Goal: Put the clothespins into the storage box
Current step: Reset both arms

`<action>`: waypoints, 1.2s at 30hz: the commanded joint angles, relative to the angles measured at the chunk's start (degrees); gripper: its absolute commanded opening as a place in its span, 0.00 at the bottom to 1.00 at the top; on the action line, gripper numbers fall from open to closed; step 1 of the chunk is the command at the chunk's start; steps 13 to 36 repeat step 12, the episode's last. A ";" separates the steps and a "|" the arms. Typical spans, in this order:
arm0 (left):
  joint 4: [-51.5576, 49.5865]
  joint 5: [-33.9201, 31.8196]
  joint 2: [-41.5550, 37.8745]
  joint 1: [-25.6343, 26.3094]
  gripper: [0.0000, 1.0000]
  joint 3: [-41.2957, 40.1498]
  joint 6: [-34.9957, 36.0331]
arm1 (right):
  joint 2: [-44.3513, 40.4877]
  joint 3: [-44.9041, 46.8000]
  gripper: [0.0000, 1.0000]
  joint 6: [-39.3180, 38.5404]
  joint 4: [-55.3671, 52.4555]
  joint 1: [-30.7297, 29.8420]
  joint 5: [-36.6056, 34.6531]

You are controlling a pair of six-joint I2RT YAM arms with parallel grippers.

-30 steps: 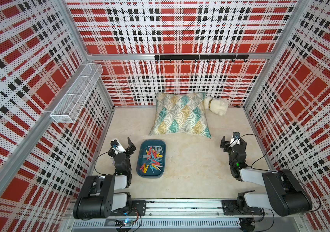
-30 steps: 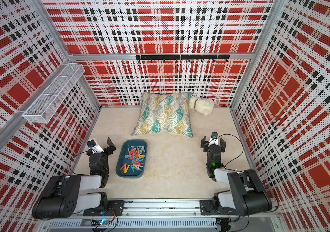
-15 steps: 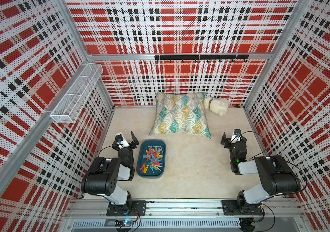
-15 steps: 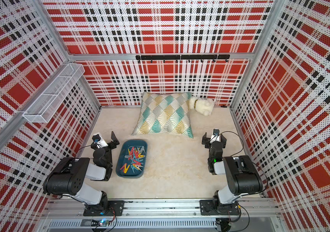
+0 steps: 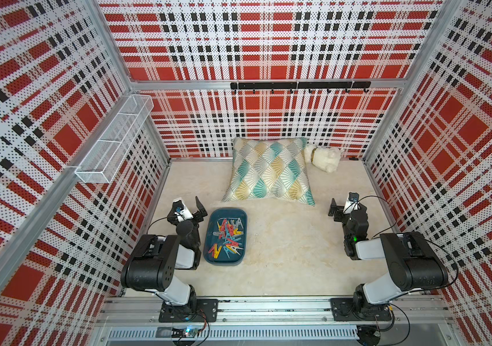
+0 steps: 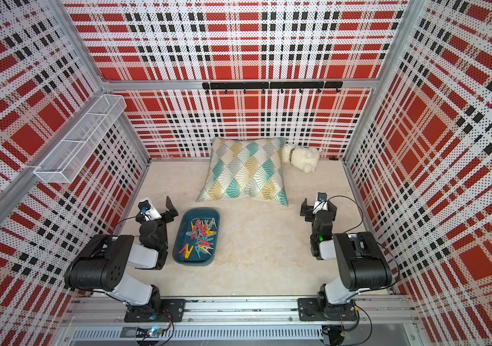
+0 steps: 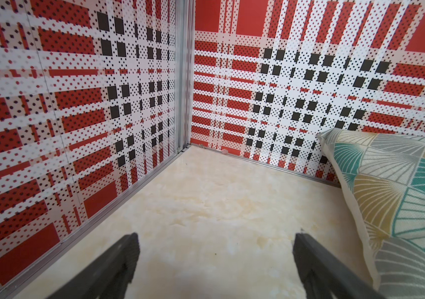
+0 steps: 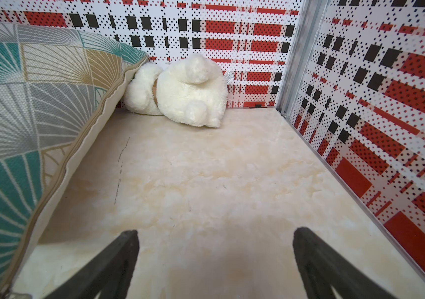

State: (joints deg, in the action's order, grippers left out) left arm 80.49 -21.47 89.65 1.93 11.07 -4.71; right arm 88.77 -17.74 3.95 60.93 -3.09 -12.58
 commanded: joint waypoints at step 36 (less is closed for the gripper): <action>-0.59 -1.77 0.79 0.85 0.99 0.84 0.83 | -0.37 -0.25 1.00 0.36 -0.33 0.71 2.21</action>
